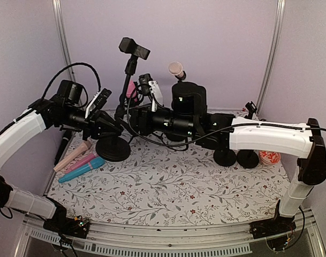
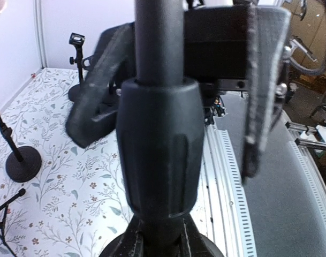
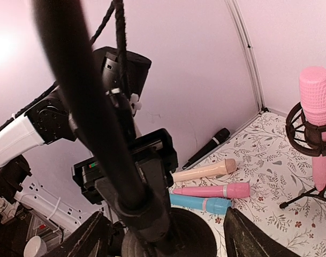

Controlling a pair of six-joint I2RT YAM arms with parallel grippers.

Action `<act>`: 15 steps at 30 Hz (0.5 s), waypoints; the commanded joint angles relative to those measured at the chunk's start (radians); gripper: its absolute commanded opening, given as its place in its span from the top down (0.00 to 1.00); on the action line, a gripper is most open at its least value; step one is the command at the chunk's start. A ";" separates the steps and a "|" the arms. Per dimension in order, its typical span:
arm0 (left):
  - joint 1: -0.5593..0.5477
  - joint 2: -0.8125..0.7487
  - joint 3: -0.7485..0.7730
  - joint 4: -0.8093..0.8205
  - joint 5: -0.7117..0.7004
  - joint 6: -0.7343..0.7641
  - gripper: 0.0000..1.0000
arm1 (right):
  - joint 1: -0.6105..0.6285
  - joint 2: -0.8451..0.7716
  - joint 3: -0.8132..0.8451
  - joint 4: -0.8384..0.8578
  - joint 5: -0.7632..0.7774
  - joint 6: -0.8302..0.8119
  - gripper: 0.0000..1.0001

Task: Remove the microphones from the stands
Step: Unscrew the knob on the stand of the microphone stand.

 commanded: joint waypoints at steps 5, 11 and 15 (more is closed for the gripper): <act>0.009 -0.009 -0.014 0.158 -0.141 -0.084 1.00 | 0.034 0.066 0.128 -0.095 0.150 -0.001 0.37; 0.011 -0.012 -0.028 0.183 -0.156 -0.102 1.00 | 0.034 0.112 0.190 -0.111 0.152 0.032 0.46; 0.011 -0.014 -0.029 0.183 -0.156 -0.104 1.00 | 0.034 0.128 0.212 -0.116 0.152 0.041 0.60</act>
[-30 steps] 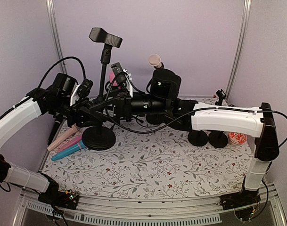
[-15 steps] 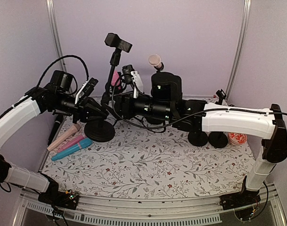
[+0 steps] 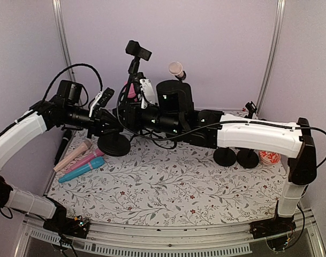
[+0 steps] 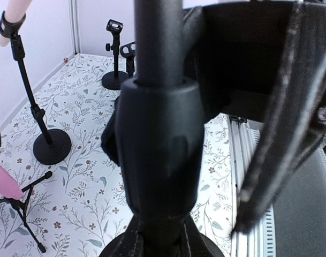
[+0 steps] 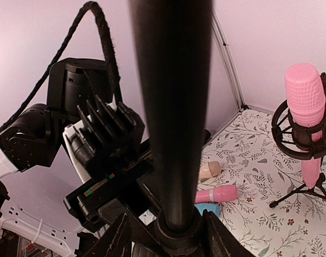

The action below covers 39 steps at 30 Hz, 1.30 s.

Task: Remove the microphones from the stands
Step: Unscrew the knob on the stand of the microphone stand.

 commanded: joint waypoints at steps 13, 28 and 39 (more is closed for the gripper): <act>0.007 -0.021 -0.009 0.057 0.066 -0.017 1.00 | 0.003 0.003 0.044 0.074 -0.078 0.025 1.00; 0.000 -0.016 -0.013 -0.106 0.438 0.066 1.00 | 0.004 0.005 0.004 0.428 -0.655 0.020 1.00; -0.001 -0.018 -0.014 -0.182 0.521 0.143 1.00 | -0.002 0.075 0.106 0.573 -1.004 0.099 1.00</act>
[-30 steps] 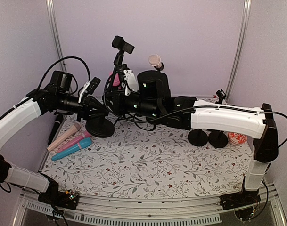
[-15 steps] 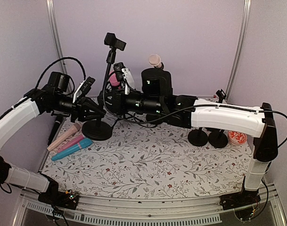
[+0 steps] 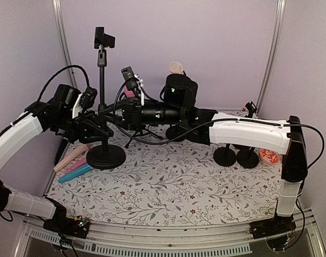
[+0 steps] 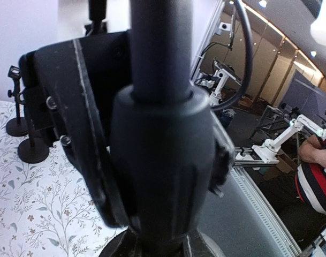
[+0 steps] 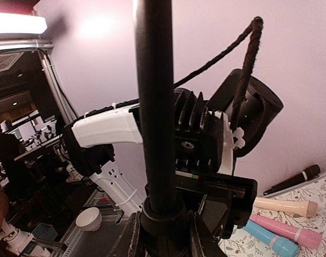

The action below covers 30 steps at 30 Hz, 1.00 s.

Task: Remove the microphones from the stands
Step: Unscrew the knob on the stand of the microphone stand.

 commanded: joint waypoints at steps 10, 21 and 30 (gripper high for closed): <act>-0.024 0.022 0.011 -0.003 0.004 0.077 1.00 | 0.054 0.102 0.204 0.350 -0.572 0.250 1.00; -0.017 0.016 0.053 -0.015 -0.055 0.094 1.00 | -0.006 -0.014 -0.002 0.233 -0.299 0.205 0.33; -0.002 0.011 0.083 0.024 -0.175 0.074 1.00 | -0.026 -0.113 -0.057 -0.206 0.272 0.060 0.12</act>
